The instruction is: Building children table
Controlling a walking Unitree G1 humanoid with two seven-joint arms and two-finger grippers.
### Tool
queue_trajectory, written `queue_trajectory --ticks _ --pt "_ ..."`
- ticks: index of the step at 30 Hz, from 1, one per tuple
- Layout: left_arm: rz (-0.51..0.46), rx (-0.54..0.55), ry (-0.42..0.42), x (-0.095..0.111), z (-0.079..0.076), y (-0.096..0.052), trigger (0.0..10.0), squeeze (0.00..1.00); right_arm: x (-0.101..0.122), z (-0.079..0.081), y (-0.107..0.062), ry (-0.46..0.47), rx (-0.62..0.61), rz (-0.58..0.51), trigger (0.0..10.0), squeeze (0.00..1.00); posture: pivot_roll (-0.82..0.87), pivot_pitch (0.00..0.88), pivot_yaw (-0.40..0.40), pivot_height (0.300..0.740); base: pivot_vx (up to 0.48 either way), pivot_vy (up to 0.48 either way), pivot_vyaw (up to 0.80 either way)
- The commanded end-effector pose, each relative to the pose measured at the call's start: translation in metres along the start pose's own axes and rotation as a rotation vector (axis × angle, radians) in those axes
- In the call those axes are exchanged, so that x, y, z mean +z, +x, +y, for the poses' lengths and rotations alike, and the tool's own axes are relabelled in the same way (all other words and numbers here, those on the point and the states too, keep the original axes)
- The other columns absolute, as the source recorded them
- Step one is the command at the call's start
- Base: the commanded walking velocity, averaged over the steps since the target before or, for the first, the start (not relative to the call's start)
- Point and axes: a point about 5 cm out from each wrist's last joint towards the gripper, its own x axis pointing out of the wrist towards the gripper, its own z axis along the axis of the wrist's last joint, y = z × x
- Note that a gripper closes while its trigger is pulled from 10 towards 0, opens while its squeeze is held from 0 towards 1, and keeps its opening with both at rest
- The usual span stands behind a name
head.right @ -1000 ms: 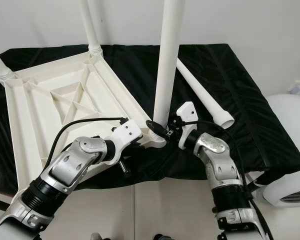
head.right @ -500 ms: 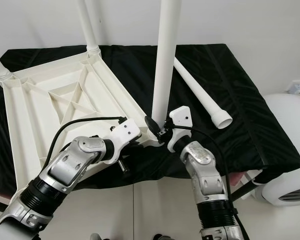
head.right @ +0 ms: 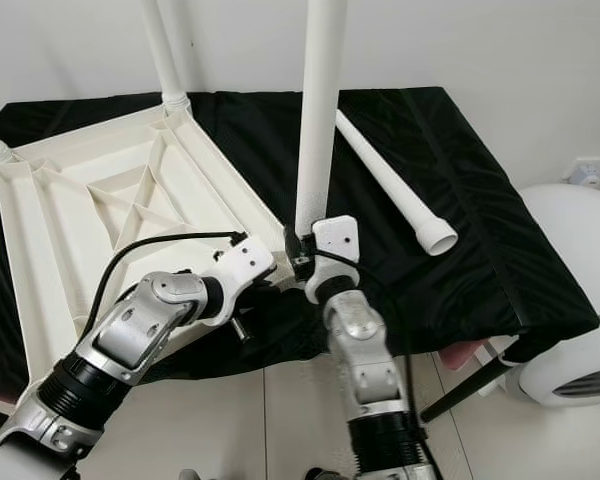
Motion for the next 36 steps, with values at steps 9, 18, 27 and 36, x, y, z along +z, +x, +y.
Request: queue_trajectory --ticks 9,18,27,36 --pt "-0.058 -0.036 0.052 0.016 -0.005 0.005 10.0 0.00 0.004 0.020 0.002 0.052 0.043 -0.017 10.0 1.00 -0.09 0.113 0.054 0.740 0.000 0.000 0.00" --pt "-0.062 -0.035 0.043 0.016 -0.006 0.006 10.0 0.00 0.011 -0.006 0.007 0.026 0.058 -0.035 10.0 1.00 -0.09 0.120 0.049 0.740 0.000 0.000 0.00" --pt "-0.064 -0.039 0.041 0.015 -0.008 0.007 10.0 0.00 0.021 -0.030 0.010 0.003 0.231 -0.031 10.0 0.00 -0.09 0.113 0.045 0.740 0.000 0.000 0.00" --pt "-0.065 -0.038 0.044 0.016 -0.007 0.007 10.0 0.00 0.018 -0.049 0.008 -0.008 0.465 0.040 10.0 0.00 -0.09 0.105 0.043 0.740 0.000 0.000 0.00"
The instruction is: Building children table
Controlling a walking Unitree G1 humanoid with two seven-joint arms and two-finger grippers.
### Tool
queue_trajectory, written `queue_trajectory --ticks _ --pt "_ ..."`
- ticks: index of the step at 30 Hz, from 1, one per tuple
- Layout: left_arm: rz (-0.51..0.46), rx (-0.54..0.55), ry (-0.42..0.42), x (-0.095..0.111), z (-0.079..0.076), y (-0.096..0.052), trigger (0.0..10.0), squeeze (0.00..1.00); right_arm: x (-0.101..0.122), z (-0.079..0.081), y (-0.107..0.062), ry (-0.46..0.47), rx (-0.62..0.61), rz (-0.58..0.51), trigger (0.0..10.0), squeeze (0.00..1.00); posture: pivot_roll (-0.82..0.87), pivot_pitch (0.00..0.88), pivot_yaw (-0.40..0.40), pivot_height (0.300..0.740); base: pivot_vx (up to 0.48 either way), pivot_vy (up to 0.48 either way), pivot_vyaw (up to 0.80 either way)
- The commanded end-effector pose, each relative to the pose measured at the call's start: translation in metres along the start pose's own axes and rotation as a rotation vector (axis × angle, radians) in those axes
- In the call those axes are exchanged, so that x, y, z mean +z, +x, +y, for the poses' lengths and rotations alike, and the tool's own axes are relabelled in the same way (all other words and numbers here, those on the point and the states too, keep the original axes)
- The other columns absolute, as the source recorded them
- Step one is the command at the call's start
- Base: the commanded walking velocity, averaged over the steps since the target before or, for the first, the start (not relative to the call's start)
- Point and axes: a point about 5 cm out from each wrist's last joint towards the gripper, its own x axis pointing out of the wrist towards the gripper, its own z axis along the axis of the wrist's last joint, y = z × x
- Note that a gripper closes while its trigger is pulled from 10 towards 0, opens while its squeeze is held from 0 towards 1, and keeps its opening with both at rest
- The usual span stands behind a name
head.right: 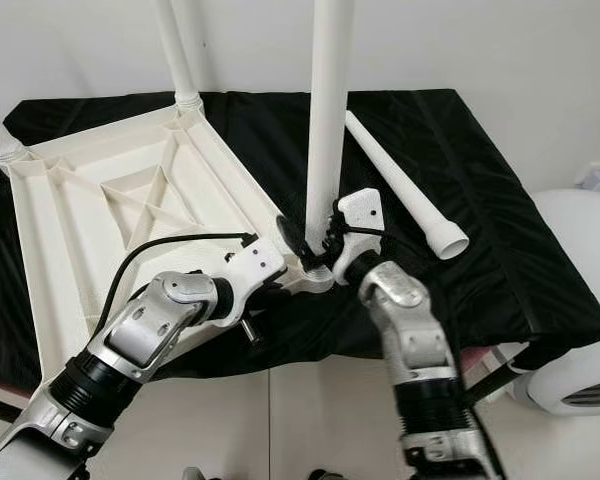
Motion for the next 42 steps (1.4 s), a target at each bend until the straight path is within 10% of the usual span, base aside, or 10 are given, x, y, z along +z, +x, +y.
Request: queue_trajectory --ticks 1,26,27,29,31,42 --pt "-0.046 -0.011 0.044 0.011 -0.002 0.000 10.0 0.00 -0.004 -0.001 -0.002 0.020 0.082 0.020 10.0 0.00 -0.09 0.104 0.042 0.740 0.000 0.000 0.00" --pt "-0.047 -0.022 0.058 0.012 -0.004 0.002 10.0 0.00 -0.013 -0.042 -0.002 0.006 0.260 0.118 10.0 0.00 -0.09 0.079 0.046 0.740 0.000 0.000 0.00" --pt "-0.047 -0.022 0.058 0.012 -0.004 0.002 10.0 0.00 -0.013 -0.042 -0.002 0.005 0.263 0.116 7.2 0.00 -0.09 0.079 0.045 0.740 0.000 0.000 0.00" --pt "-0.047 -0.023 0.058 0.012 -0.004 0.002 10.0 0.00 -0.013 -0.042 -0.001 0.004 0.265 0.114 7.2 0.00 -0.09 0.079 0.043 0.740 0.000 0.000 0.00" --pt "-0.047 -0.022 0.057 0.012 -0.004 0.002 10.0 0.00 -0.013 -0.042 -0.002 0.009 0.270 0.111 0.0 0.00 -0.09 0.081 0.043 0.740 0.000 0.000 0.00" --pt "-0.047 -0.021 0.054 0.011 -0.005 0.001 10.0 0.00 -0.017 -0.040 -0.007 0.040 0.296 0.101 0.0 0.00 -0.09 0.093 0.042 0.740 0.000 0.000 0.00"
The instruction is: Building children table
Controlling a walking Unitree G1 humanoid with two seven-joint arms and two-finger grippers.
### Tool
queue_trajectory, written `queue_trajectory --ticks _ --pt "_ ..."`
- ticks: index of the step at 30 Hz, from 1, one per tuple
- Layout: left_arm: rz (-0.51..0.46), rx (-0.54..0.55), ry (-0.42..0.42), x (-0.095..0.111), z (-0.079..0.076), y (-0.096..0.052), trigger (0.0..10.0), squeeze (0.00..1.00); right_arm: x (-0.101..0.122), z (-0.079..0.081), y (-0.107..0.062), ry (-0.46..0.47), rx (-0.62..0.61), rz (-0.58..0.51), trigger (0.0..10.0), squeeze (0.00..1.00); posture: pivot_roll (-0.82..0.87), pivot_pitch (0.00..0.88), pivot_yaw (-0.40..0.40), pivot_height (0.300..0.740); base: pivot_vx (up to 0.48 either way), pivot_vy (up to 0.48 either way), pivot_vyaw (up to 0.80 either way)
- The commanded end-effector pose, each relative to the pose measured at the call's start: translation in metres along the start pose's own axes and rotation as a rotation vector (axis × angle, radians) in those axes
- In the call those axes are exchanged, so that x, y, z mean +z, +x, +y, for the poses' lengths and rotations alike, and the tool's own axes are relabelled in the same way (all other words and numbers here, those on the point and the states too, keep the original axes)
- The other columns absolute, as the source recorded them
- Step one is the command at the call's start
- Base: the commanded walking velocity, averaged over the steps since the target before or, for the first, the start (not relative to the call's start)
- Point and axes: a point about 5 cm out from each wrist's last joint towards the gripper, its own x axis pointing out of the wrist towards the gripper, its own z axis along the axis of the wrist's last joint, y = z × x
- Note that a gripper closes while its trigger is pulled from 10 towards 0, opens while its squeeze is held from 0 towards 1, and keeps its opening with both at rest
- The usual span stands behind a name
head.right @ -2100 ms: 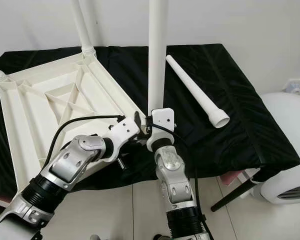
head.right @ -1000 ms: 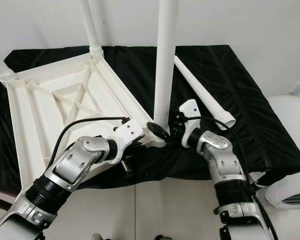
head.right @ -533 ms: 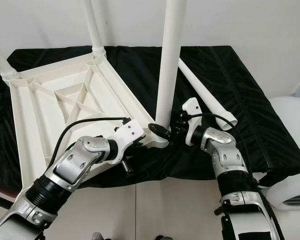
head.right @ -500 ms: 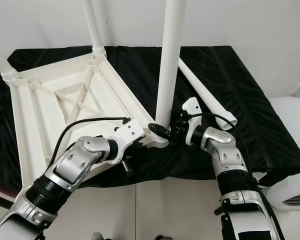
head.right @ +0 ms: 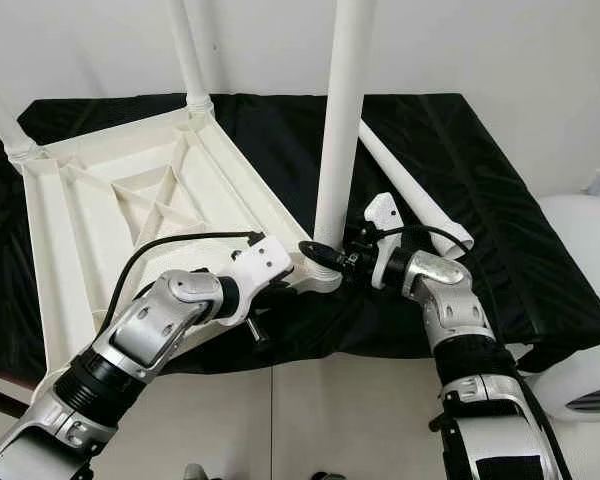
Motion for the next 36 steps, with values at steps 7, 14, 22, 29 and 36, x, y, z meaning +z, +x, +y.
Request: queue_trajectory --ticks 7,14,22,29,36 --pt "-0.034 -0.005 0.027 0.007 -0.001 -0.001 10.0 0.00 -0.003 0.005 -0.002 0.042 -0.062 -0.054 10.0 0.00 -0.10 0.110 0.041 0.740 0.000 0.000 0.00" --pt "-0.033 -0.006 0.024 0.007 0.000 -0.001 10.0 0.00 -0.003 0.023 0.008 0.050 -0.120 -0.100 10.0 0.00 -0.10 0.124 0.042 0.740 0.000 0.000 0.00" --pt "-0.019 -0.013 0.021 0.004 -0.002 0.000 10.0 0.00 -0.005 0.041 0.019 0.054 -0.176 -0.125 10.0 0.00 -0.10 0.131 0.043 0.740 0.000 0.000 0.00" --pt "-0.004 -0.014 0.013 0.002 -0.005 0.003 10.0 0.00 -0.001 0.052 0.029 0.070 -0.240 -0.145 10.0 0.00 -0.10 0.138 0.045 0.740 0.000 0.000 0.00" --pt "0.020 0.007 0.020 -0.001 -0.005 0.004 10.0 0.00 0.003 0.064 0.042 0.086 -0.343 -0.162 10.0 0.00 -0.10 0.140 0.046 0.740 0.000 0.000 0.00"
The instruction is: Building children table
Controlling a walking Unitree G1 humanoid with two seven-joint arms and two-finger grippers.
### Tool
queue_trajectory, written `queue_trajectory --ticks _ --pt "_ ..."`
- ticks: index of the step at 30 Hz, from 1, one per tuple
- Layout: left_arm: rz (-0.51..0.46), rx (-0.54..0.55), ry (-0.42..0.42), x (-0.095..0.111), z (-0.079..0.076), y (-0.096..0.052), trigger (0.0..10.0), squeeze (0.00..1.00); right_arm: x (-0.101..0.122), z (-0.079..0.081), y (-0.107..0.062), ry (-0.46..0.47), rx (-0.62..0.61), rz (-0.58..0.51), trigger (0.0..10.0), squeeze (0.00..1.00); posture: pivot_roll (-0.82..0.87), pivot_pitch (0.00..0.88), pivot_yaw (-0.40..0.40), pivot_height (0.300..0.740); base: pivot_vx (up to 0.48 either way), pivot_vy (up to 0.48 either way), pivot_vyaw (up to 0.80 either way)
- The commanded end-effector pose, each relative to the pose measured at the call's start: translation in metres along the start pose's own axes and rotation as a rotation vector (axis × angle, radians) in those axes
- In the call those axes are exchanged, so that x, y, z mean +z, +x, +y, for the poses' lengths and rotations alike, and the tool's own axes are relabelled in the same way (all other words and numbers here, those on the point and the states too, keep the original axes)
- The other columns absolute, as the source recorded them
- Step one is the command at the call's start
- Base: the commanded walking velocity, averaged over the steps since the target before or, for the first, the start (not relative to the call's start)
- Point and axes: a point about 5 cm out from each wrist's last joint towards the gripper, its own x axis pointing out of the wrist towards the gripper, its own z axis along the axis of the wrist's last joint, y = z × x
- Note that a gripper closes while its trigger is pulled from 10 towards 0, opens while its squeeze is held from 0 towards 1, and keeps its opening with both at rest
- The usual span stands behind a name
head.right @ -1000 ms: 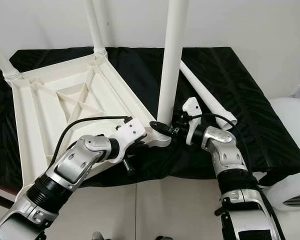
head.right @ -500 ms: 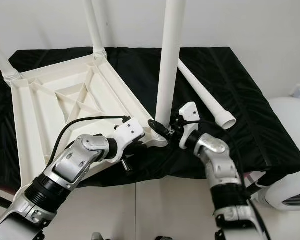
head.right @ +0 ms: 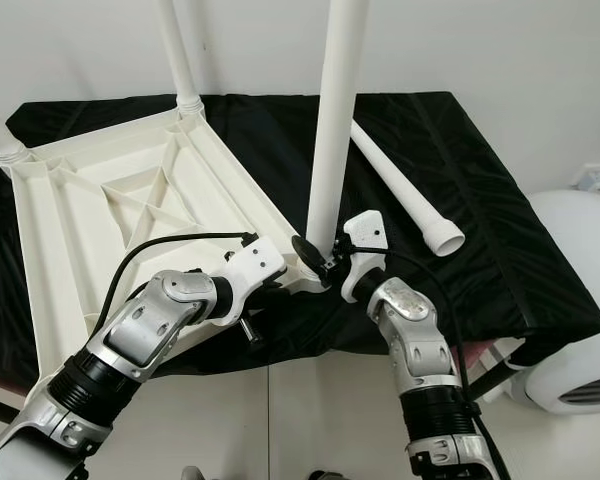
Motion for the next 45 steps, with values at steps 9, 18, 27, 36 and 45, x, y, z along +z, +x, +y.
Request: queue_trajectory --ticks 9,18,27,36,45 --pt "0.005 -0.005 0.023 0.002 -0.009 0.007 10.0 0.00 0.006 0.051 0.022 0.034 -0.099 -0.045 10.0 0.00 -0.10 0.132 0.043 0.740 0.000 0.000 0.00" --pt "0.006 -0.007 0.027 0.002 -0.010 0.007 10.0 0.00 0.002 0.065 0.028 0.002 -0.262 -0.034 10.0 0.00 -0.09 0.114 0.040 0.740 0.000 0.000 0.00" --pt "0.006 0.002 0.030 0.003 -0.008 0.007 10.0 0.00 -0.002 0.071 0.028 0.029 -0.302 -0.021 10.0 1.00 -0.09 0.103 0.038 0.740 0.000 0.000 0.00" --pt "0.008 0.001 0.031 0.001 -0.008 0.006 10.0 0.00 0.001 0.062 0.023 0.022 -0.285 -0.050 10.0 1.00 -0.09 0.098 0.034 0.740 0.000 0.000 0.00" --pt "0.016 0.006 0.032 -0.002 -0.007 0.007 10.0 0.00 0.004 0.036 0.014 -0.018 -0.258 -0.058 10.0 1.00 -0.09 0.101 0.034 0.740 0.000 0.000 0.00"
